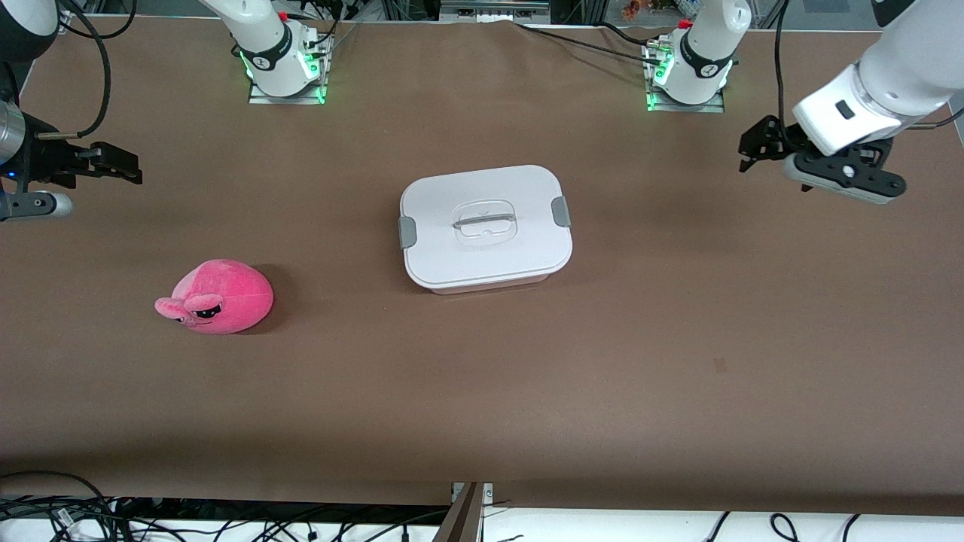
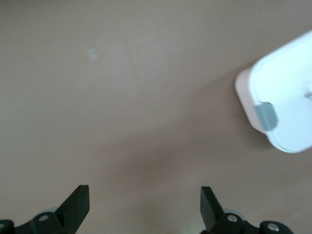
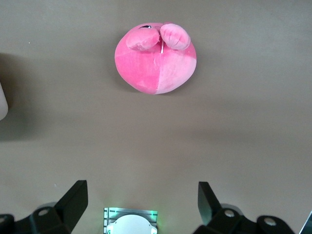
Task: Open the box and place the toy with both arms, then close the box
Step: 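Move the left gripper to the lid handle while the right gripper reaches the plush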
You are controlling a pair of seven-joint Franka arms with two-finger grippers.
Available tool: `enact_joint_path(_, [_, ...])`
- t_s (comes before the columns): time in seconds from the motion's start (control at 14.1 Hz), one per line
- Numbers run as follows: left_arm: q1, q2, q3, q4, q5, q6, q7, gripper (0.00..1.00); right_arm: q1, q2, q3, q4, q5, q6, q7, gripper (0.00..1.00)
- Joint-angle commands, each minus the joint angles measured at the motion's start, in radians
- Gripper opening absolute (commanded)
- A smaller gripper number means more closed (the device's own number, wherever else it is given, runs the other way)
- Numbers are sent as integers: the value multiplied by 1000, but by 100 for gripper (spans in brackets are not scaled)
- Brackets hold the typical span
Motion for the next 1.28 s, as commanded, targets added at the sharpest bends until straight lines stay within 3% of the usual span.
enact_joint_path(0.0, [-100,36,-9,44,-38,-20,53,100,-8,22,2,27,-9,-6,8,100])
enact_joint_path(0.21, [-250,114,-11,115,-33,-14,57,100,-10,89,0,25,-12,48,-3,100])
enact_joint_path(0.57, [-425,338,-11,301,-29,23,103,100,-14,151,-1,21,-8,62,-3,100])
enact_joint_path(0.92, [-494,496,-11,289,-23,251,306,100,-33,261,-1,-7,-2,194,6,100])
enact_joint_path(1.21, [-559,591,-9,288,40,396,392,100,-45,271,0,-94,1,333,6,100])
